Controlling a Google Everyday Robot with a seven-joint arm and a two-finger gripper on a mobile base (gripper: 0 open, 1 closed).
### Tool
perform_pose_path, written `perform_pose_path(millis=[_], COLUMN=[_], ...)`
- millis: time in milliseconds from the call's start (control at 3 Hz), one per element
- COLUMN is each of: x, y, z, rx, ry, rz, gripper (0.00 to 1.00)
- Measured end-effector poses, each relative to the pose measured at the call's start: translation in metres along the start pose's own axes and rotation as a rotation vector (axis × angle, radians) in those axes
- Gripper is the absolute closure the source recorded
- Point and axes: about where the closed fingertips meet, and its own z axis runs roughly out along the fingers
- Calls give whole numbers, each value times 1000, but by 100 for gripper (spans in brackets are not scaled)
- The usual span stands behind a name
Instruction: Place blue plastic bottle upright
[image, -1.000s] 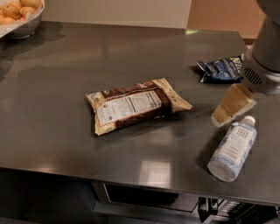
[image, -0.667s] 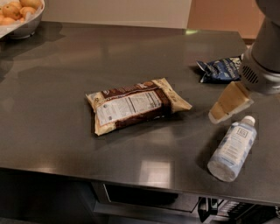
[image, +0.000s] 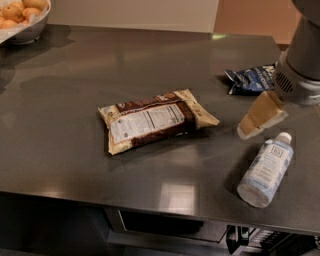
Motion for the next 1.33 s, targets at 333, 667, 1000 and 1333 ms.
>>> perform_pose_path(millis=[333, 667, 1000, 1333], x=[1, 0, 6, 12], y=[-5, -8, -9, -5], z=[9, 22, 41, 52], rx=[-14, -40, -87, -119], ry=[48, 106, 180, 232], rz=[116, 287, 515, 641], gripper=[0, 0, 0, 0])
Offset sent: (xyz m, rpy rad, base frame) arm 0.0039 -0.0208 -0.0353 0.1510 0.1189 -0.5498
